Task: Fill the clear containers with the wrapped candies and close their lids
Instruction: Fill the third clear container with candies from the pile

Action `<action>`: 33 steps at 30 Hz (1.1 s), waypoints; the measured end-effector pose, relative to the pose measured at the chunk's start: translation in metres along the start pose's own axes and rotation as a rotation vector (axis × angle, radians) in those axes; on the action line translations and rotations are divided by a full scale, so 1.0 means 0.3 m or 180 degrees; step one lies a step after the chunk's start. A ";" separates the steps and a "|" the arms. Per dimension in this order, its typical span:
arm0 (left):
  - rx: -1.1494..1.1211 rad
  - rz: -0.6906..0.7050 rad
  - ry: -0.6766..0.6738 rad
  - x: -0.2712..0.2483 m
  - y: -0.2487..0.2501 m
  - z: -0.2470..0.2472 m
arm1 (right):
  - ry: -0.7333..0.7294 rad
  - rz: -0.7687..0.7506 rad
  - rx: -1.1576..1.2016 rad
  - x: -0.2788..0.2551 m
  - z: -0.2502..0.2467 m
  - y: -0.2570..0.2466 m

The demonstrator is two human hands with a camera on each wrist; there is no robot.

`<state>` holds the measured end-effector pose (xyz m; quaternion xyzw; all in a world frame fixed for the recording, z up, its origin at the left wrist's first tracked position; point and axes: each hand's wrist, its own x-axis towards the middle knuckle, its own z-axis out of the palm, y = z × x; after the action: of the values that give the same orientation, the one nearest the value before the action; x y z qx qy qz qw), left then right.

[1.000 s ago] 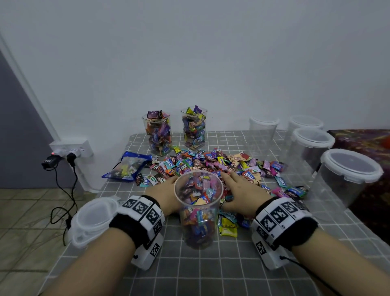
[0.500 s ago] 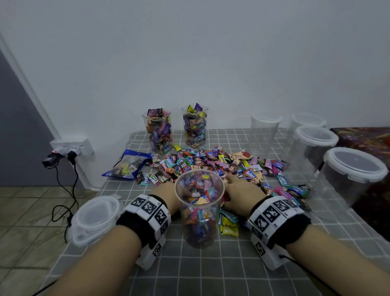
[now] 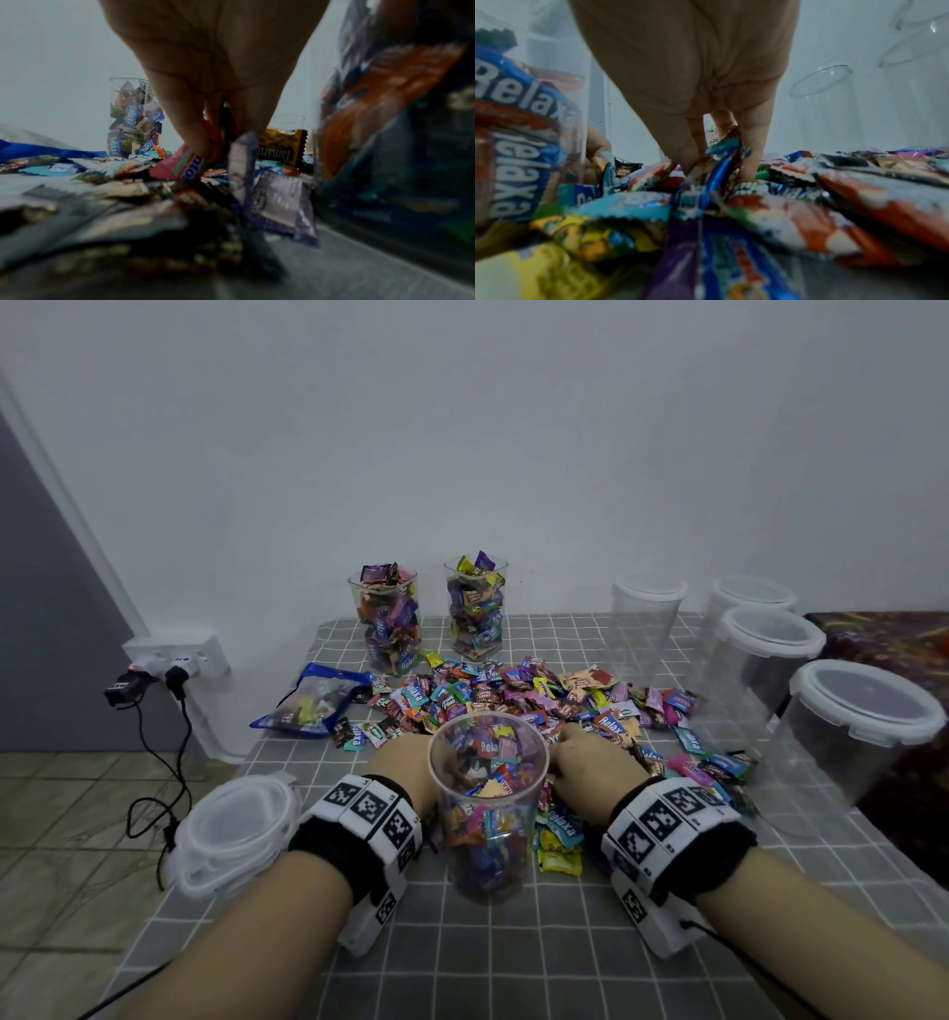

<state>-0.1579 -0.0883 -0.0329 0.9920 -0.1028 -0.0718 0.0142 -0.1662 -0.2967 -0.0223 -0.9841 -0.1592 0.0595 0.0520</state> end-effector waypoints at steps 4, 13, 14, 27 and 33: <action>-0.0159 -0.0054 0.0341 -0.017 0.005 -0.007 | 0.0028 0.0018 0.0040 -0.007 -0.012 -0.002; -0.0407 -0.0086 0.0930 -0.083 0.024 -0.051 | 0.0299 0.0104 0.0480 -0.042 -0.054 0.020; -0.0425 -0.0083 0.0975 -0.087 0.026 -0.054 | 0.0361 0.0118 0.0516 -0.050 -0.061 0.023; -0.0450 -0.0098 0.1109 -0.090 0.029 -0.052 | 0.1870 -0.0661 0.1401 -0.171 -0.336 -0.095; -0.0407 -0.0106 0.1165 -0.088 0.031 -0.052 | 0.1608 -0.1200 0.1427 -0.177 -0.280 -0.190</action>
<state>-0.1831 -0.0918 -0.0133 0.9871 -0.0773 0.1032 0.0944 -0.2226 -0.2669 0.0729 -0.8854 -0.3025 -0.1621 0.3134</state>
